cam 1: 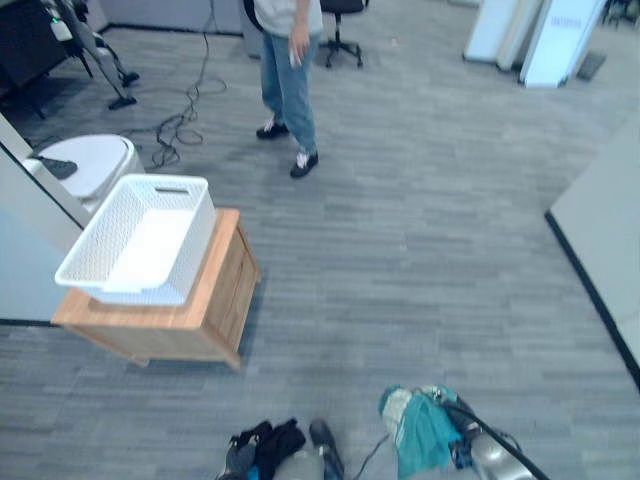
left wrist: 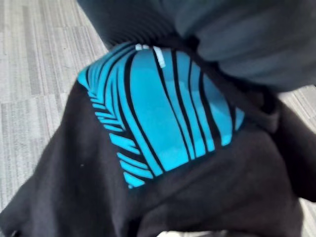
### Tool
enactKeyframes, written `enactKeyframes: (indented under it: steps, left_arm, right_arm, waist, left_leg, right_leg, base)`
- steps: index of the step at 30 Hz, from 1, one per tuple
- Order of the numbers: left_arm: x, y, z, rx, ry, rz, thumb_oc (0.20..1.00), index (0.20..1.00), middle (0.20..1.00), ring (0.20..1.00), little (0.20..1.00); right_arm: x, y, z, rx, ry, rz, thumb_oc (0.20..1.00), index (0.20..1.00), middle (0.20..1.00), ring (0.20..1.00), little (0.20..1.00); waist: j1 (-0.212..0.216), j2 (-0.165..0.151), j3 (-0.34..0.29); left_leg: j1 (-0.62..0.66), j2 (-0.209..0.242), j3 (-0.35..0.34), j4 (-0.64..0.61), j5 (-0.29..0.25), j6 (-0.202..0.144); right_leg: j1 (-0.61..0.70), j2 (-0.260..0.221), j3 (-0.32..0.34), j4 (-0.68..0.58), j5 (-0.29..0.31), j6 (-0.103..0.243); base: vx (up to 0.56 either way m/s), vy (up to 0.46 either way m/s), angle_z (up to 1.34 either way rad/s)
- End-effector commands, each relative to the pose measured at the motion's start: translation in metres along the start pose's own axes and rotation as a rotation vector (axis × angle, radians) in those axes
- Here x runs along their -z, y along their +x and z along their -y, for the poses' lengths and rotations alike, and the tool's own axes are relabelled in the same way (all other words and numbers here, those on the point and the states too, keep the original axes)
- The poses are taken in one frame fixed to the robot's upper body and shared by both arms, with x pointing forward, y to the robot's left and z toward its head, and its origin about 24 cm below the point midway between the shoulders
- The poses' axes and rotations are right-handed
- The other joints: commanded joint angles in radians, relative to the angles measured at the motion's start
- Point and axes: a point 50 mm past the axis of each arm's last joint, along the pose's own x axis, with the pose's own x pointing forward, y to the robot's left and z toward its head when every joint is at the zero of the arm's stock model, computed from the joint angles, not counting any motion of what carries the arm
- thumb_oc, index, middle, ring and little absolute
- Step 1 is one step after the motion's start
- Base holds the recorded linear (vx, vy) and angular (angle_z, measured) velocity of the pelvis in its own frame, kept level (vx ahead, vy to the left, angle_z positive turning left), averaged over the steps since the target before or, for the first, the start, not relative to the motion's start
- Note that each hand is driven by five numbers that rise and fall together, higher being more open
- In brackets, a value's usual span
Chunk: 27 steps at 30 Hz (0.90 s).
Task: Tidy up the quilt and then pick up the clothes from the bed and put them into the laundry hamper.
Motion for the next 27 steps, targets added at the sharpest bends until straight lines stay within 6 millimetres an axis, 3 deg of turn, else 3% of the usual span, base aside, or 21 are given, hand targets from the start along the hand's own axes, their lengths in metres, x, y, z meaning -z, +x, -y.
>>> enactKeyframes:
  steps: [1,3,4,5,7,8,9,11,13,15,16,17,18,19,20,22,24,27]
  left_arm:
    - [-0.026,0.008,-0.019,-0.064,0.0,0.094,0.2,0.2,0.2,0.2,0.2]
    - [-0.036,0.01,-0.025,-0.082,0.003,0.133,0.2,0.2,0.2,0.2,0.2]
    - [-0.054,0.011,-0.031,-0.096,0.003,0.207,0.2,0.2,0.2,0.2,0.2]
    - [-0.054,0.011,-0.031,-0.096,0.003,0.207,0.2,0.2,0.2,0.2,0.2]
    - [-0.065,0.011,-0.035,-0.104,0.009,0.253,0.2,0.2,0.2,0.2,0.2]
    - [-0.075,0.012,-0.036,-0.099,0.03,0.293,0.2,0.2,0.2,0.2,0.2]
    - [-0.075,0.012,-0.036,-0.099,0.03,0.293,0.2,0.2,0.2,0.2,0.2]
    - [-0.081,0.011,-0.036,-0.087,0.056,0.324,0.2,0.2,0.2,0.2,0.2]
    - [-0.079,0.011,-0.035,-0.082,0.066,0.324,0.2,0.2,0.2,0.2,0.2]
    - [-0.074,0.011,-0.034,-0.076,0.067,0.309,0.2,0.2,0.2,0.2,0.2]
    - [-0.075,0.009,-0.03,-0.058,0.058,0.321,0.2,0.2,0.2,0.2,0.2]
    - [-0.076,0.008,-0.027,-0.052,0.041,0.33,0.2,0.2,0.2,0.2,0.2]
    - [-0.076,0.008,-0.027,-0.052,0.041,0.33,0.2,0.2,0.2,0.2,0.2]
    - [-0.077,0.007,-0.025,-0.047,0.036,0.34,0.2,0.2,0.2,0.2,0.2]
    - [-0.074,0.006,-0.026,-0.043,0.029,0.342,0.2,0.2,0.2,0.2,0.2]
    - [-0.071,0.005,-0.025,-0.042,0.036,0.333,0.2,0.2,0.2,0.2,0.2]
    - [-0.065,0.003,-0.025,-0.046,0.008,0.327,0.2,0.2,0.2,0.2,0.2]
    - [-0.06,0.002,-0.024,-0.038,-0.009,0.314,0.2,0.2,0.2,0.2,0.2]
  right_arm:
    - [-0.066,0.015,0.0,-0.007,0.002,0.213,0.2,0.2,0.2,0.2,0.2]
    - [-0.077,0.016,-0.002,-0.021,-0.014,0.252,0.2,0.2,0.2,0.2,0.2]
    - [-0.085,0.016,-0.003,-0.025,-0.023,0.284,0.2,0.2,0.2,0.2,0.2]
    - [-0.085,0.016,-0.003,-0.025,-0.023,0.284,0.2,0.2,0.2,0.2,0.2]
    - [-0.083,0.016,-0.002,-0.02,-0.018,0.278,0.2,0.2,0.2,0.2,0.2]
    - [-0.076,0.015,0.002,-0.008,-0.006,0.255,0.2,0.2,0.2,0.2,0.2]
    - [-0.076,0.015,0.002,-0.008,-0.006,0.256,0.2,0.2,0.2,0.2,0.2]
    - [-0.063,0.014,0.008,0.006,0.002,0.213,0.2,0.2,0.2,0.2,0.2]
    - [-0.059,0.013,0.009,0.014,0.003,0.202,0.2,0.2,0.2,0.2,0.2]
    - [-0.053,0.013,0.004,0.004,-0.026,0.176,0.2,0.2,0.2,0.2,0.2]
    - [-0.049,0.014,0.008,0.013,-0.046,0.156,0.2,0.2,0.2,0.2,0.2]
    - [-0.051,0.014,0.013,0.027,-0.046,0.161,0.2,0.2,0.2,0.2,0.2]
    - [-0.051,0.014,0.013,0.026,-0.046,0.161,0.2,0.2,0.2,0.2,0.2]
    - [-0.051,0.014,0.02,0.045,-0.048,0.16,0.2,0.2,0.2,0.2,0.2]
    - [-0.06,0.016,0.029,0.078,-0.074,0.182,0.2,0.2,0.2,0.2,0.2]
    - [-0.064,0.017,0.029,0.079,-0.084,0.194,0.2,0.2,0.2,0.2,0.2]
    - [-0.069,0.017,0.026,0.068,-0.089,0.215,0.2,0.2,0.2,0.2,0.2]
    - [-0.067,0.017,0.026,0.076,-0.073,0.211,0.2,0.2,0.2,0.2,0.2]
  waist:
    - [0.01,0.001,0.063]
    - [-0.004,0.012,0.075]
    - [-0.012,0.012,0.083]
    - [-0.014,0.013,0.083]
    - [-0.031,0.003,0.079]
    - [-0.064,-0.004,0.076]
    - [-0.066,-0.004,0.075]
    - [-0.096,0.004,0.088]
    - [-0.093,0.003,0.09]
    - [-0.088,-0.003,0.086]
    - [-0.083,-0.001,0.082]
    - [-0.084,-0.005,0.079]
    - [-0.087,-0.004,0.081]
    - [-0.093,-0.014,0.085]
    - [-0.087,-0.012,0.086]
    - [-0.079,-0.009,0.083]
    - [-0.047,0.002,0.078]
    - [-0.041,0.011,0.079]
  left_leg:
    - [0.163,-0.001,-0.051,-0.161,-0.081,-0.147]
    - [0.196,0.018,-0.093,-0.161,-0.094,-0.164]
    - [0.206,0.031,-0.137,-0.161,-0.098,-0.19]
    - [0.206,0.033,-0.14,-0.161,-0.097,-0.191]
    - [0.2,0.034,-0.172,-0.161,-0.092,-0.207]
    - [0.216,0.025,-0.238,-0.161,-0.107,-0.223]
    - [0.213,0.025,-0.24,-0.161,-0.106,-0.223]
    - [0.262,0.04,-0.346,-0.161,-0.141,-0.237]
    - [0.282,0.046,-0.368,-0.161,-0.148,-0.234]
    - [0.313,0.026,-0.399,-0.13,-0.18,-0.229]
    - [0.304,0.01,-0.404,-0.052,-0.205,-0.232]
    - [0.288,0.015,-0.365,-0.016,-0.203,-0.245]
    - [0.287,0.016,-0.368,-0.012,-0.206,-0.246]
    - [0.249,0.039,-0.293,0.046,-0.191,-0.263]
    - [0.184,0.073,-0.154,0.071,-0.154,-0.262]
    - [0.162,0.064,-0.141,0.057,-0.145,-0.259]
    - [0.081,0.014,-0.157,-0.029,-0.06,-0.251]
    - [0.107,0.035,-0.135,-0.106,-0.042,-0.245]
  right_leg:
    - [-0.135,-0.189,0.204,0.049,0.108,0.092]
    - [-0.188,-0.17,0.235,0.002,0.066,0.075]
    - [-0.204,-0.145,0.24,-0.11,0.028,0.062]
    - [-0.2,-0.143,0.237,-0.114,0.028,0.061]
    - [-0.23,-0.097,0.285,-0.308,0.039,0.042]
    - [-0.253,-0.05,0.421,-0.477,0.07,0.055]
    - [-0.254,-0.05,0.42,-0.48,0.073,0.055]
    - [-0.301,-0.053,0.612,-0.545,0.111,0.074]
    - [-0.338,-0.064,0.628,-0.494,0.126,0.084]
    - [-0.311,-0.054,0.608,-0.473,0.105,0.061]
    - [-0.256,-0.051,0.549,-0.495,0.097,0.043]
    - [-0.21,-0.054,0.505,-0.533,0.095,0.037]
    - [-0.205,-0.054,0.501,-0.537,0.097,0.037]
    - [-0.166,-0.066,0.454,-0.577,0.105,0.03]
    - [-0.133,-0.071,0.386,-0.601,0.084,0.038]
    - [-0.127,-0.061,0.387,-0.601,0.077,0.036]
    - [-0.122,-0.015,0.392,-0.601,0.056,0.019]
    - [-0.1,0.005,0.373,-0.601,0.047,0.017]
  base:
    - [0.25,0.054,1.22]
    - [0.36,-0.074,1.18]
    - [0.34,-0.136,1.29]
    - [0.33,-0.186,1.16]
    - [0.34,-0.255,1.42]
    - [0.39,-0.261,1.75]
    - [0.5,-0.266,1.55]
    - [0.51,-0.311,1.62]
    - [0.36,-0.288,1.84]
    - [0.49,-0.341,1.22]
    - [0.48,-0.366,0.65]
    - [0.32,-0.27,0.57]
    - [0.14,-0.189,0.89]
    - [0.11,-0.186,1.01]
    - [0.11,-0.184,0.96]
    - [0.1,-0.077,0.44]
    - [0.16,-0.041,0.07]
    - [0.14,0.031,-0.01]
